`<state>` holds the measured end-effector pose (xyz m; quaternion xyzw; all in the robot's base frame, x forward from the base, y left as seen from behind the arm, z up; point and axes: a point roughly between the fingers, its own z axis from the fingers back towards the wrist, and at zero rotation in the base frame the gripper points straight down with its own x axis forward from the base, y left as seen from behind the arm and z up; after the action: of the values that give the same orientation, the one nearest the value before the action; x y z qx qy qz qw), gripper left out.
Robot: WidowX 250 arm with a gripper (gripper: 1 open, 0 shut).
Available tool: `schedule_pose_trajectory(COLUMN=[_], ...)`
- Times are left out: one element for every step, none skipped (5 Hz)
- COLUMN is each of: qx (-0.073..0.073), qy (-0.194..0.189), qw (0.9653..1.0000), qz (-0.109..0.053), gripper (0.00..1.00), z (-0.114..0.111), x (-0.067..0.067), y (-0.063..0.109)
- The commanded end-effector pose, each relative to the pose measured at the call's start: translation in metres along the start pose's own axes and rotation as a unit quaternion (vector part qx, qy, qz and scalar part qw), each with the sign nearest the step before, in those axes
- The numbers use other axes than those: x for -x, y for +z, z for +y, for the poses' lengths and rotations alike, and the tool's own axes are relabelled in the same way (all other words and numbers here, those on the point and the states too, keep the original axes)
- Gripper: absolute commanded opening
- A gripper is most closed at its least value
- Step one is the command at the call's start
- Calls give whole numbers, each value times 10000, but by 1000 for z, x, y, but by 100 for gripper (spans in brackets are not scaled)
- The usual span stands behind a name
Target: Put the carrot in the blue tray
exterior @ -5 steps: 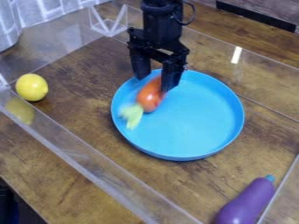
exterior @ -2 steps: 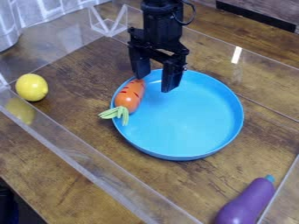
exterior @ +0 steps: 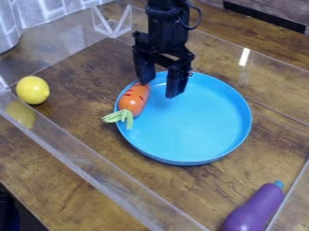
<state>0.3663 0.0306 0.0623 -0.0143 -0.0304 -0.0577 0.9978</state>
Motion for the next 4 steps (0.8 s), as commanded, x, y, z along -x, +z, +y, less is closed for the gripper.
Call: schedule_pose_trajectory(qx=[-62, -73, -82, -93], qy=[20, 5, -14, -24], qw=[9998, 9999, 9999, 9999], qz=[-164, -135, -105, -68], gripper=[100, 100, 100, 100], z=[9, 12, 16, 19], x=[-3, -2, -1, 0], y=[12, 11, 9, 6])
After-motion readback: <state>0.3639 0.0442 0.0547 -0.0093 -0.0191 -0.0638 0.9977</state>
